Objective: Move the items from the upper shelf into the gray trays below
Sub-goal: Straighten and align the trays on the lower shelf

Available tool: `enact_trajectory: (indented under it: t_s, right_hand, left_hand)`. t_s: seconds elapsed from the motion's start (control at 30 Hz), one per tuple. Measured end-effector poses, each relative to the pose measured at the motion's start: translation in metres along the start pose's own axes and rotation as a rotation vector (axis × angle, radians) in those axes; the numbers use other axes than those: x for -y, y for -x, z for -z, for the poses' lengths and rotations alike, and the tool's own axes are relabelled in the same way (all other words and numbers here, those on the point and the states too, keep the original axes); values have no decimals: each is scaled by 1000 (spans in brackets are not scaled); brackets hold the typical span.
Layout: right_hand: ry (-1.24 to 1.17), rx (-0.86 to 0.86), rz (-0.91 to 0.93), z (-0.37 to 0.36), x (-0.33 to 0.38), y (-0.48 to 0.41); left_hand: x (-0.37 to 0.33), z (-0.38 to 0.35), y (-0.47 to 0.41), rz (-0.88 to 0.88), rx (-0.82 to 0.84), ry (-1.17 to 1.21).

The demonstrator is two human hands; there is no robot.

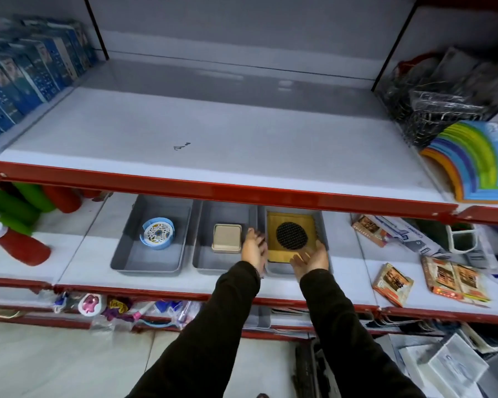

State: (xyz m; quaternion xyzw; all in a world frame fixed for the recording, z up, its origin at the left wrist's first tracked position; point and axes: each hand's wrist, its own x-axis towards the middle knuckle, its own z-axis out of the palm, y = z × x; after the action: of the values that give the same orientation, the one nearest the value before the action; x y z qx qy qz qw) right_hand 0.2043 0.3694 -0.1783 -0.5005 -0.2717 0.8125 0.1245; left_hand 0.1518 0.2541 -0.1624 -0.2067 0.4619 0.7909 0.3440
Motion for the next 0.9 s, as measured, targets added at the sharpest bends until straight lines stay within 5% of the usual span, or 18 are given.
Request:
enact_trajectory:
  t_s: [0.17,0.47,0.9]
  right_hand:
    - [-177,-15,-65,23,18,-11]
    - [-128,-125,-234,22,19,-38]
    - [-136,-116,-351,20,20,-54]
  left_hand:
    - [35,-35,-3,106,-107,83]
    - [53,-65,-16,202,-303,270]
    - [59,-55,-46,243,-325,286]
